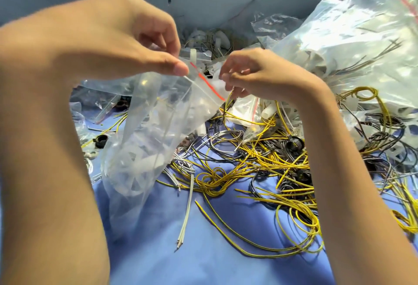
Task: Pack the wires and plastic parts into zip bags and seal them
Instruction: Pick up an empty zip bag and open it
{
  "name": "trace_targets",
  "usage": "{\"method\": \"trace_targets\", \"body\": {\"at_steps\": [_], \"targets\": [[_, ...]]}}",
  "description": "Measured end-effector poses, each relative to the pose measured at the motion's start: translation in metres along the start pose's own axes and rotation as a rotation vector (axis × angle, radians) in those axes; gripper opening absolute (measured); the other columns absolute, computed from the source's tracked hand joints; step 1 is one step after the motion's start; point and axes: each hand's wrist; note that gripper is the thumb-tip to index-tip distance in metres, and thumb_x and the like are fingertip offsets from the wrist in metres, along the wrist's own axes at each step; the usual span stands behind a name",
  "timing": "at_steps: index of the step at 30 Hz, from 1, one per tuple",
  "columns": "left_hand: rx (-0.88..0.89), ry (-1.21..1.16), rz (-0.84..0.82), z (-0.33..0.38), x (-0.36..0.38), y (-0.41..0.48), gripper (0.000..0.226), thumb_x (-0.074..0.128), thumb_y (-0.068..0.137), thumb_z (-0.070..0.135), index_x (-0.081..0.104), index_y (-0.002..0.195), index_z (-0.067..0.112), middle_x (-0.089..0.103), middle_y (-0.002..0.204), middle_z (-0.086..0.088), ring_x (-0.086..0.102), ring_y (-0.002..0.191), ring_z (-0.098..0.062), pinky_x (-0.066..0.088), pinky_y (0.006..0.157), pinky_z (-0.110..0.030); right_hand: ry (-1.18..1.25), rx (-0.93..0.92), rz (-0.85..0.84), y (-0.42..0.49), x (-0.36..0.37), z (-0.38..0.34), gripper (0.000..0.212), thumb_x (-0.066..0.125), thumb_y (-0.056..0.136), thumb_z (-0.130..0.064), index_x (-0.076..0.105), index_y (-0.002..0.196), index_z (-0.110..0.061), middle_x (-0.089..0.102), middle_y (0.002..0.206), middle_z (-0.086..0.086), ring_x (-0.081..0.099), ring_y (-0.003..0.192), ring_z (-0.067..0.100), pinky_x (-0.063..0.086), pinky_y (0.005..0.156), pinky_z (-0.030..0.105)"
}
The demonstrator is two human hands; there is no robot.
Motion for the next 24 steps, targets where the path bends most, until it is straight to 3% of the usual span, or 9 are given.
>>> {"method": "trace_targets", "body": {"at_steps": [3, 5, 7, 11, 14, 16, 18, 21, 24], "targets": [[-0.058, -0.046, 0.047, -0.010, 0.004, 0.003, 0.041, 0.075, 0.052, 0.068, 0.062, 0.078, 0.039, 0.062, 0.070, 0.016, 0.058, 0.069, -0.015, 0.047, 0.075, -0.037, -0.157, 0.081, -0.186, 0.000, 0.004, 0.006, 0.008, 0.055, 0.095, -0.023, 0.060, 0.091, -0.019, 0.070, 0.082, 0.000, 0.069, 0.078, 0.015, 0.056, 0.077, 0.036], [-0.084, -0.066, 0.020, -0.011, 0.006, 0.004, 0.040, 0.065, 0.052, 0.070, 0.062, 0.077, 0.039, 0.062, 0.069, 0.015, 0.060, 0.071, -0.018, 0.048, 0.078, -0.040, -0.109, 0.136, -0.317, -0.001, 0.008, 0.005, 0.012, 0.054, 0.096, -0.024, 0.057, 0.085, -0.021, 0.068, 0.081, -0.002, 0.068, 0.080, 0.015, 0.055, 0.078, 0.033], [-0.113, -0.083, 0.015, -0.016, 0.008, 0.005, 0.039, 0.057, 0.054, 0.069, 0.062, 0.077, 0.038, 0.063, 0.068, 0.015, 0.060, 0.070, -0.018, 0.047, 0.078, -0.040, -0.046, 0.154, -0.365, 0.000, 0.012, 0.004, 0.011, 0.055, 0.096, -0.022, 0.053, 0.085, -0.023, 0.066, 0.083, -0.002, 0.068, 0.081, 0.013, 0.054, 0.077, 0.028], [-0.156, -0.083, -0.024, -0.023, 0.008, 0.006, 0.039, 0.057, 0.053, 0.069, 0.062, 0.076, 0.037, 0.062, 0.064, 0.013, 0.052, 0.057, -0.007, 0.042, 0.071, -0.033, -0.049, 0.142, -0.420, 0.002, 0.018, 0.001, 0.007, 0.057, 0.094, -0.020, 0.054, 0.088, -0.023, 0.069, 0.094, 0.007, 0.068, 0.086, 0.013, 0.054, 0.081, 0.030], [-0.193, -0.096, -0.061, -0.024, 0.009, 0.005, 0.035, 0.059, 0.054, 0.066, 0.062, 0.073, 0.037, 0.062, 0.060, 0.013, 0.049, 0.050, -0.001, 0.038, 0.066, -0.029, -0.131, 0.155, -0.490, 0.002, 0.025, -0.001, 0.009, 0.056, 0.094, -0.030, 0.057, 0.087, -0.025, 0.069, 0.088, -0.003, 0.062, 0.070, 0.004, 0.048, 0.058, 0.011], [-0.207, -0.107, -0.071, -0.025, 0.010, 0.005, 0.032, 0.059, 0.056, 0.064, 0.062, 0.072, 0.036, 0.061, 0.058, 0.012, 0.049, 0.048, 0.000, 0.037, 0.065, -0.028, -0.177, 0.170, -0.489, 0.004, 0.030, 0.000, 0.024, 0.057, 0.094, -0.034, 0.055, 0.070, -0.029, 0.063, 0.064, -0.015, 0.056, 0.054, -0.003, 0.037, 0.042, 0.006], [-0.220, -0.126, -0.078, -0.026, 0.011, 0.005, 0.030, 0.061, 0.056, 0.062, 0.061, 0.071, 0.035, 0.060, 0.056, 0.012, 0.047, 0.047, 0.000, 0.037, 0.066, -0.029, -0.202, 0.182, -0.517, 0.006, 0.037, 0.001, 0.039, 0.057, 0.094, -0.033, 0.053, 0.055, -0.032, 0.052, 0.050, -0.018, 0.049, 0.039, -0.009, 0.033, 0.036, 0.006], [-0.219, -0.134, -0.088, -0.027, 0.011, 0.005, 0.030, 0.061, 0.057, 0.062, 0.062, 0.071, 0.035, 0.061, 0.056, 0.011, 0.048, 0.047, 0.001, 0.036, 0.063, -0.027, -0.235, 0.190, -0.603, 0.008, 0.046, 0.002, 0.034, 0.054, 0.096, -0.034, 0.045, 0.063, -0.037, 0.047, 0.072, -0.020, 0.052, 0.045, -0.011, 0.039, 0.043, 0.008], [-0.221, -0.137, -0.090, -0.028, 0.012, 0.007, 0.032, 0.060, 0.057, 0.063, 0.062, 0.071, 0.035, 0.062, 0.056, 0.011, 0.048, 0.048, 0.000, 0.036, 0.064, -0.027, -0.241, 0.194, -0.634, 0.011, 0.053, 0.004, 0.030, 0.053, 0.096, -0.036, 0.042, 0.068, -0.036, 0.049, 0.076, -0.017, 0.051, 0.058, -0.007, 0.041, 0.052, 0.015]]}}
Point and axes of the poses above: each hand's wrist, its own y-axis towards the middle knuckle, its own x-axis out of the palm, z = x × y
